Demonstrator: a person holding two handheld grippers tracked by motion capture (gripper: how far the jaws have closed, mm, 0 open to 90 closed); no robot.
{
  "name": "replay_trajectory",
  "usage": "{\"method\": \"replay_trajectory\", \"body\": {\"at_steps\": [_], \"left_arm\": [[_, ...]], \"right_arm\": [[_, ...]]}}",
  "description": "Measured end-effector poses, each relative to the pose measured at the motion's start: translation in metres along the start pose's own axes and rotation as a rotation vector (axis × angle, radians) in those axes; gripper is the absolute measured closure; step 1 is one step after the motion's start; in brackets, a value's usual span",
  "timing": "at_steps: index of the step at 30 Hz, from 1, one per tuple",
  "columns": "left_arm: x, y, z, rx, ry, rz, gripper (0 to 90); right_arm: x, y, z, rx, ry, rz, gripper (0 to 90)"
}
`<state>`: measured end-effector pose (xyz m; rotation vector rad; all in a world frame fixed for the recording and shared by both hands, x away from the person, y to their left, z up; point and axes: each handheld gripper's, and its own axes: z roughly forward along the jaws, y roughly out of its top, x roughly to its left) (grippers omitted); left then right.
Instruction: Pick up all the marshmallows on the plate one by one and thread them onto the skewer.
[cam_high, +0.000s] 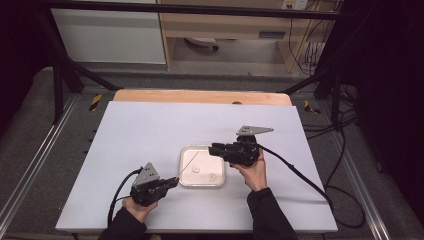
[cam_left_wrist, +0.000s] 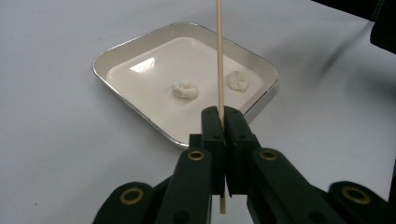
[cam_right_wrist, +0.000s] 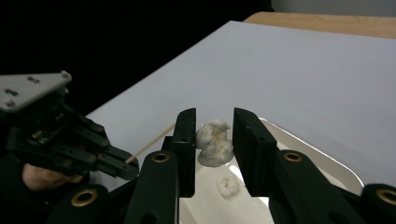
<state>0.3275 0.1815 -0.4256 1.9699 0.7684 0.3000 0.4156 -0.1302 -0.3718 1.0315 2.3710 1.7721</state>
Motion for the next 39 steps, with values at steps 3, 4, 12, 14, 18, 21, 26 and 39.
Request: {"method": "replay_trajectory", "body": {"at_steps": [3,4,12,14,18,21,26,39], "left_arm": [[-0.002,0.0,0.0,-0.007,-0.004,0.002,88.5],[-0.002,0.0,0.0,-0.01,-0.004,0.001,88.5],[-0.005,0.001,0.001,-0.023,-0.01,0.004,88.5],[-0.005,0.001,0.001,-0.024,-0.011,0.004,88.5],[-0.006,0.001,0.001,-0.025,-0.014,0.008,88.5],[-0.006,0.001,0.0,-0.031,-0.015,0.01,88.5],[-0.007,0.001,0.0,-0.034,-0.013,0.011,88.5],[-0.006,0.0,0.0,-0.04,-0.011,0.004,88.6]], "right_arm": [[0.002,0.002,-0.001,-0.035,0.03,0.028,71.1],[0.002,0.003,-0.001,-0.043,0.036,0.036,71.2],[0.002,0.003,0.004,-0.069,0.075,0.078,71.4],[0.002,0.003,0.005,-0.069,0.078,0.079,71.4],[0.004,0.004,0.01,-0.071,0.097,0.086,71.4],[0.005,0.005,0.013,-0.069,0.104,0.085,71.5],[0.004,0.004,0.015,-0.068,0.108,0.089,71.7],[0.006,-0.002,0.022,-0.055,0.138,0.111,75.0]]}}
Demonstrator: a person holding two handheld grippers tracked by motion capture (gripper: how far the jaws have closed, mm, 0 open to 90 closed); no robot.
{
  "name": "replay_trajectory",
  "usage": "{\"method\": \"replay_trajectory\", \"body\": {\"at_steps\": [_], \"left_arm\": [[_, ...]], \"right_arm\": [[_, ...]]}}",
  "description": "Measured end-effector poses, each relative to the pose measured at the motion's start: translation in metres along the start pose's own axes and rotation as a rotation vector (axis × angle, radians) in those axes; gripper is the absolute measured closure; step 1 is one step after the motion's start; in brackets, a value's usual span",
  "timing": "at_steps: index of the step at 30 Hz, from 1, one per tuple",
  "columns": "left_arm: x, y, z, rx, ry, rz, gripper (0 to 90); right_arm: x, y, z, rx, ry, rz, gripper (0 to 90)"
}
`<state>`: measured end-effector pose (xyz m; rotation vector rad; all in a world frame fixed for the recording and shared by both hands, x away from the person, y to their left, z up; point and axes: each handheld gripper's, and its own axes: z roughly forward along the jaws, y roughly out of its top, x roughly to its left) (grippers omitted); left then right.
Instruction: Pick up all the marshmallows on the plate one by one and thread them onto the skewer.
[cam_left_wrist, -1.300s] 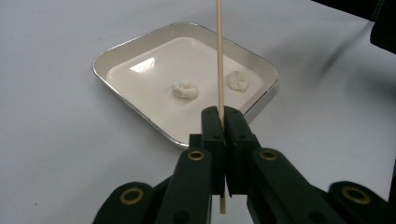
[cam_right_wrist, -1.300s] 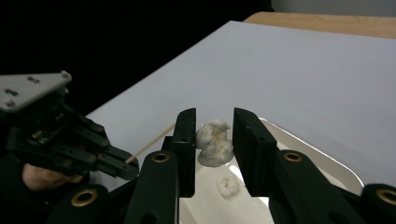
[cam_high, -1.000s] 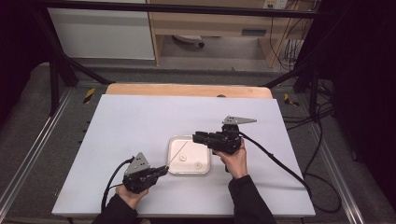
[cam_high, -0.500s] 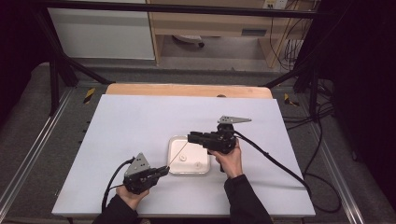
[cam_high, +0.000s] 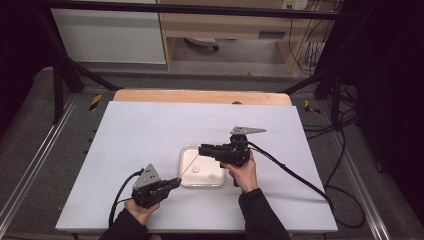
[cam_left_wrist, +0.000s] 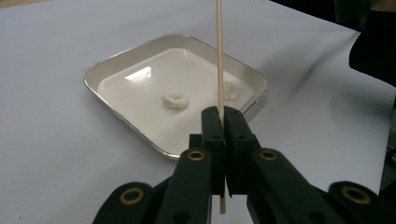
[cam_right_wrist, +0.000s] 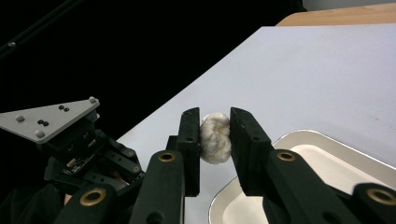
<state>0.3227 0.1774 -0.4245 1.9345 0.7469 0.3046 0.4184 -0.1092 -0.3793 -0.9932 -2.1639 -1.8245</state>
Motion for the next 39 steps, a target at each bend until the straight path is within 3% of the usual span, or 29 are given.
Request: {"method": "replay_trajectory", "body": {"at_steps": [25,28,32,39], "left_arm": [[-0.002,-0.002,0.001,0.002,0.022,-0.01,88.9],[-0.004,0.002,0.001,-0.01,0.025,-0.016,88.9],[-0.004,0.001,0.004,-0.011,0.025,-0.025,88.8],[-0.007,0.004,0.015,0.002,0.038,-0.038,88.6]], "right_arm": [[0.01,-0.023,0.014,-0.054,-0.005,-0.021,78.4],[0.009,-0.029,0.02,-0.027,0.033,0.005,78.3],[0.011,-0.034,0.022,-0.038,0.019,0.0,78.2],[0.012,-0.048,0.031,0.027,0.025,0.005,77.1]]}}
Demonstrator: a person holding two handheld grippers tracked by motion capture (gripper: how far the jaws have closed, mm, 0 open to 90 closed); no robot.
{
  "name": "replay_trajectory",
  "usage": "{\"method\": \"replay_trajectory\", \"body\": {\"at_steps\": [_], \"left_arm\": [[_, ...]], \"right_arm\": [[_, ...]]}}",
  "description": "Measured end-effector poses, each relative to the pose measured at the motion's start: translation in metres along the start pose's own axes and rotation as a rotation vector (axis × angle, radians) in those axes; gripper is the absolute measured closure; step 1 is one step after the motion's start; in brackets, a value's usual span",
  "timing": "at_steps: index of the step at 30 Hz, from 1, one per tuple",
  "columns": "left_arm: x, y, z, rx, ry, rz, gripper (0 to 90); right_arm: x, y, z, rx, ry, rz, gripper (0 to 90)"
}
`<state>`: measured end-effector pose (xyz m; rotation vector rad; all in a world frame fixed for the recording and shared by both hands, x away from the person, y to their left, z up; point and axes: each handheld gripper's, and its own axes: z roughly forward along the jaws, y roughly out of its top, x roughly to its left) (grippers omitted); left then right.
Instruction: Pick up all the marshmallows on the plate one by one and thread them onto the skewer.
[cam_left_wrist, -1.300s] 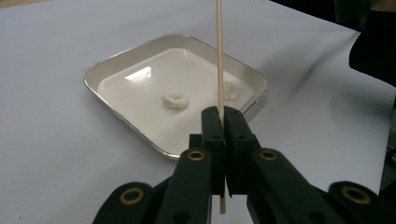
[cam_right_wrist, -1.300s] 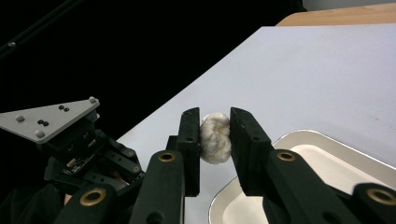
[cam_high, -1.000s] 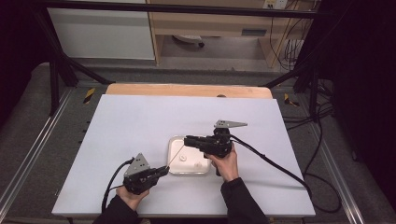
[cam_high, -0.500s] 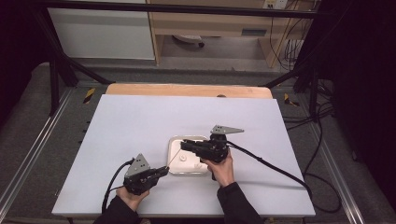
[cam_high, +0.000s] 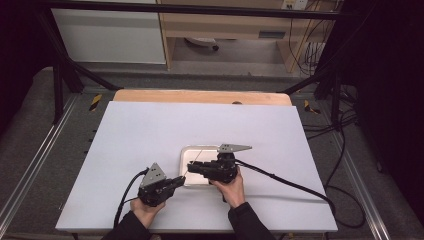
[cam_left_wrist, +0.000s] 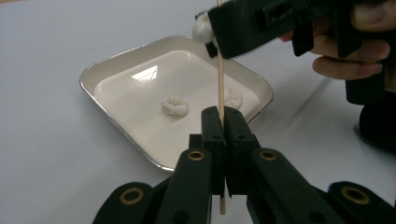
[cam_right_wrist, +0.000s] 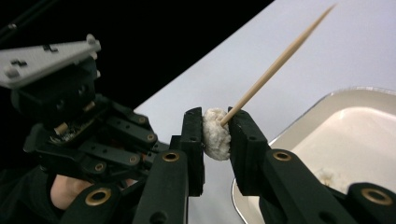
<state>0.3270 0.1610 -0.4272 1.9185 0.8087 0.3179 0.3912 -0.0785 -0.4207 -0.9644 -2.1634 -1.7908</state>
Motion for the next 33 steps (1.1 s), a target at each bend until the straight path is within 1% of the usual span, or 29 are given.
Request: {"method": "replay_trajectory", "body": {"at_steps": [5,8,10,11,16,18,20,21,23,25,26,28,31,33], "left_arm": [[0.0,0.001,0.006,0.0,-0.007,-0.021,88.5],[0.0,0.0,0.007,0.005,-0.007,-0.019,88.5],[0.0,0.0,0.006,0.002,-0.013,-0.017,88.5],[0.0,0.0,0.006,0.001,-0.014,-0.017,88.5],[0.0,0.0,0.005,0.0,-0.019,-0.014,88.5],[0.0,0.0,0.004,-0.002,-0.022,-0.012,88.5],[0.0,0.0,0.004,-0.006,-0.019,-0.011,88.5],[0.0,0.0,0.003,-0.008,-0.018,-0.012,88.6],[0.001,0.0,0.002,-0.014,-0.015,-0.014,88.5],[0.002,0.0,0.001,-0.019,-0.014,-0.017,88.6],[0.002,0.0,0.0,-0.019,-0.013,-0.015,88.6],[0.002,0.0,-0.001,-0.019,-0.012,-0.015,88.6],[0.004,0.0,-0.004,-0.022,-0.009,-0.014,88.6],[0.005,-0.001,-0.006,-0.022,-0.006,-0.017,88.6]], "right_arm": [[0.0,-0.008,0.005,0.028,0.0,0.001,76.4],[0.0,-0.011,0.006,0.036,-0.001,0.005,75.9],[0.0,-0.01,0.006,0.041,-0.003,-0.004,74.7],[0.001,-0.009,0.005,0.041,-0.003,-0.006,72.7],[0.003,0.0,-0.003,0.027,-0.02,-0.045,57.9],[0.004,0.004,-0.007,0.028,-0.029,-0.062,55.0],[0.004,0.007,-0.009,0.041,-0.02,-0.058,50.0],[0.004,0.008,-0.01,0.045,-0.028,-0.061,46.0],[0.004,0.007,-0.011,0.054,-0.045,-0.077,41.0],[0.003,0.006,-0.01,0.06,-0.048,-0.082,38.3],[0.003,0.005,-0.009,0.059,-0.049,-0.081,35.5],[0.002,0.005,-0.008,0.061,-0.061,-0.084,32.2],[0.001,0.006,-0.009,0.061,-0.072,-0.102,24.8],[0.001,0.008,-0.011,0.059,-0.089,-0.121,20.0]]}}
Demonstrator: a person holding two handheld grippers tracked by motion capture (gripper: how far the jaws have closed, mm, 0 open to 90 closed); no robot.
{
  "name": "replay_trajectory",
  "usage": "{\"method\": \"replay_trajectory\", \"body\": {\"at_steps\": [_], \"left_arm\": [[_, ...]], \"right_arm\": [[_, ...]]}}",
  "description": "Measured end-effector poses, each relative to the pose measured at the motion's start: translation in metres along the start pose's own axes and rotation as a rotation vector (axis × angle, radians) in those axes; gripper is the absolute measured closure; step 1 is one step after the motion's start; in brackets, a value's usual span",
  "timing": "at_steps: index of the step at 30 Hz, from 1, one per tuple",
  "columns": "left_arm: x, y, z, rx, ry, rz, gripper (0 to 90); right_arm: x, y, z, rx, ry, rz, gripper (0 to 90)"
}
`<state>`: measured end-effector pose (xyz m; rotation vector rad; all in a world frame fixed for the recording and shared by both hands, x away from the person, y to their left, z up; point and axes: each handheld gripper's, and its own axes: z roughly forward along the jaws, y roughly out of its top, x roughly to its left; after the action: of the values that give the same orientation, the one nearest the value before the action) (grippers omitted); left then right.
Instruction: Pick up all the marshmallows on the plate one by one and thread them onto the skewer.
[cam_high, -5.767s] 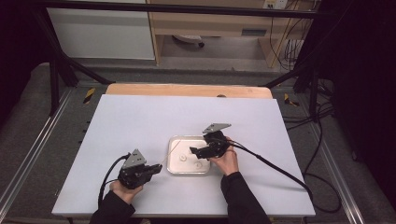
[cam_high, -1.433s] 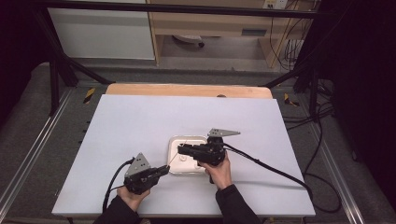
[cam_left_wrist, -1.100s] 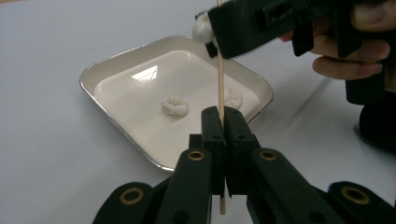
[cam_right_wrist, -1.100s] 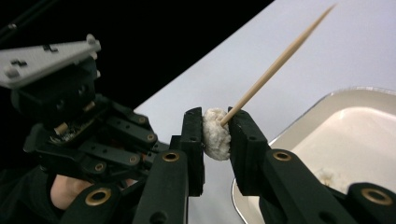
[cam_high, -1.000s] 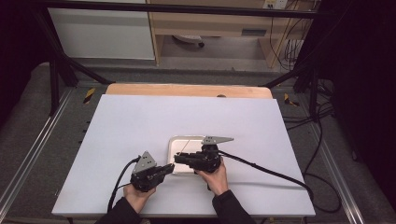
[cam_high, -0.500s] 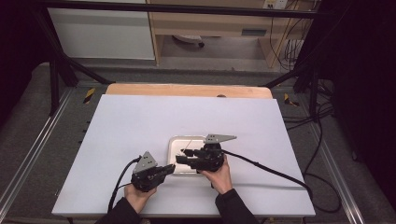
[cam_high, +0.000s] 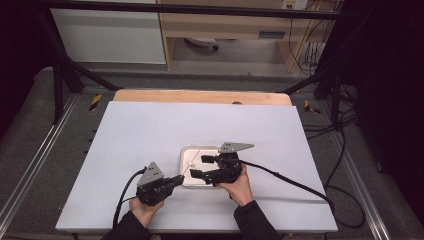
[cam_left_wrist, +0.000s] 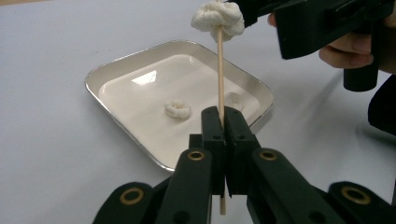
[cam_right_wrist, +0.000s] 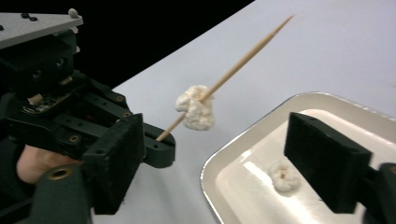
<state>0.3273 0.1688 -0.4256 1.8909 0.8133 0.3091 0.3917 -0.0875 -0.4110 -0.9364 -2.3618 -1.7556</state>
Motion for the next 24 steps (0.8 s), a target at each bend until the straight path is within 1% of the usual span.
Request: {"method": "replay_trajectory", "body": {"at_steps": [2,4,7,8,10,12,16,18,20,22,24], "left_arm": [[0.002,0.0,-0.002,0.001,-0.001,-0.005,88.6],[0.003,-0.001,-0.003,0.001,-0.001,-0.008,88.6],[0.004,-0.001,-0.004,0.004,-0.001,-0.009,88.6],[0.005,-0.001,-0.004,0.006,-0.003,-0.009,88.6],[0.005,-0.001,-0.005,0.009,-0.003,-0.009,88.5],[0.006,-0.001,-0.005,0.013,-0.003,-0.006,88.5],[0.005,-0.002,-0.004,0.02,-0.005,0.001,88.5],[0.006,-0.002,-0.004,0.023,-0.006,0.0,88.5],[0.006,-0.002,-0.004,0.025,-0.01,-0.004,88.5],[0.006,-0.003,-0.004,0.027,-0.012,-0.005,88.5],[0.006,-0.003,-0.004,0.028,-0.013,-0.002,88.4]], "right_arm": [[-0.001,0.002,-0.002,0.008,-0.021,-0.021,15.6],[-0.003,0.004,-0.004,0.032,-0.048,-0.045,11.6],[-0.007,0.004,-0.006,0.095,-0.107,-0.082,8.1],[-0.008,0.004,-0.006,0.124,-0.127,-0.096,7.2],[-0.01,0.002,-0.005,0.164,-0.149,-0.117,6.9],[-0.012,-0.001,-0.004,0.204,-0.173,-0.153,7.5],[-0.015,-0.008,-0.001,0.291,-0.222,-0.203,11.6],[-0.016,-0.012,0.001,0.33,-0.255,-0.232,16.6],[-0.017,-0.016,0.002,0.35,-0.273,-0.262,24.8],[-0.019,-0.019,0.003,0.355,-0.278,-0.265,29.6],[-0.021,-0.021,0.003,0.357,-0.285,-0.268,36.8]]}}
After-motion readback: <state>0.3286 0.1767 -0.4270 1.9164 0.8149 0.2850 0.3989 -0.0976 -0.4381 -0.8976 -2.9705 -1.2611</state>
